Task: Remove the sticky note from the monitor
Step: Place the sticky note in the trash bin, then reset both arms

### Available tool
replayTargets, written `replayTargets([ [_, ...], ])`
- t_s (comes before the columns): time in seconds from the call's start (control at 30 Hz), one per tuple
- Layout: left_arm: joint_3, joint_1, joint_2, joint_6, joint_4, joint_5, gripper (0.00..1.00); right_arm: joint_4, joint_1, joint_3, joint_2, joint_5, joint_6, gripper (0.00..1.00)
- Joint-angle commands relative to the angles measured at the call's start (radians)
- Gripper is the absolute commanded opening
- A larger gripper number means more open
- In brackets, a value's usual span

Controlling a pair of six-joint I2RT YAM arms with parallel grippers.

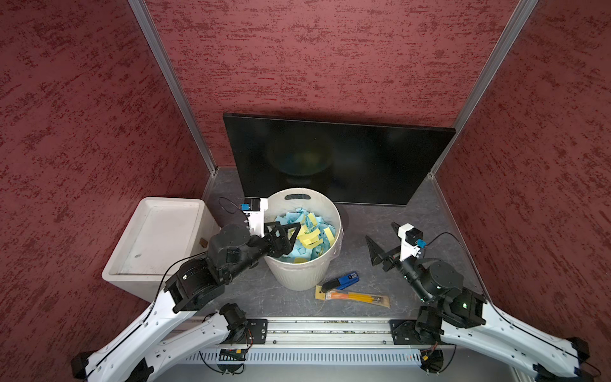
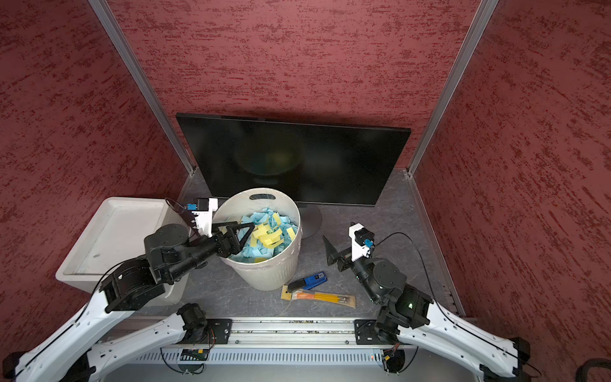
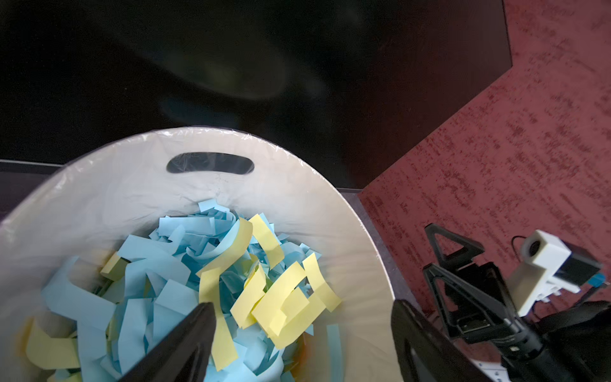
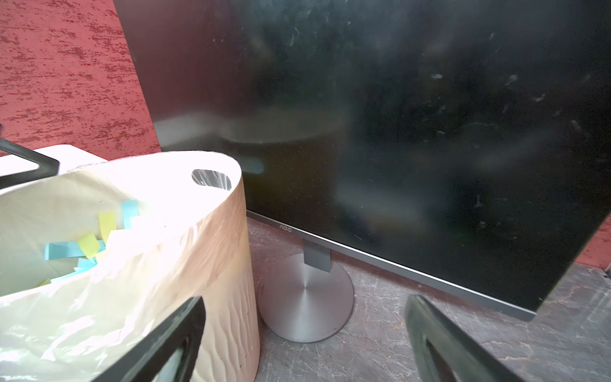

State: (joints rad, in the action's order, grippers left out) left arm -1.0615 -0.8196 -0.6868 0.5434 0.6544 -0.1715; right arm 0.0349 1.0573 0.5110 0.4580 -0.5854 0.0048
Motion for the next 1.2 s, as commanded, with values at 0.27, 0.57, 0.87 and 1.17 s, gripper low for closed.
replayTargets([
  [0.27,-0.059,0.077,0.104,-0.104,0.101,-0.152,1.00,-0.033,-0.008,-0.027,0.004,-0.111,-0.050,0.98],
  [0.57,0.048,0.085,0.264,-0.147,0.100,-0.510,1.00,-0.121,-0.014,-0.073,0.004,-0.233,-0.120,0.98],
  [0.87,0.243,0.089,0.334,-0.318,-0.097,-0.694,1.00,-0.300,-0.101,-0.158,0.032,-0.366,-0.191,0.98],
  [1.17,0.441,0.294,0.296,-0.451,-0.391,-0.587,1.00,-0.335,-0.371,-0.230,0.148,-0.292,-0.040,0.98],
])
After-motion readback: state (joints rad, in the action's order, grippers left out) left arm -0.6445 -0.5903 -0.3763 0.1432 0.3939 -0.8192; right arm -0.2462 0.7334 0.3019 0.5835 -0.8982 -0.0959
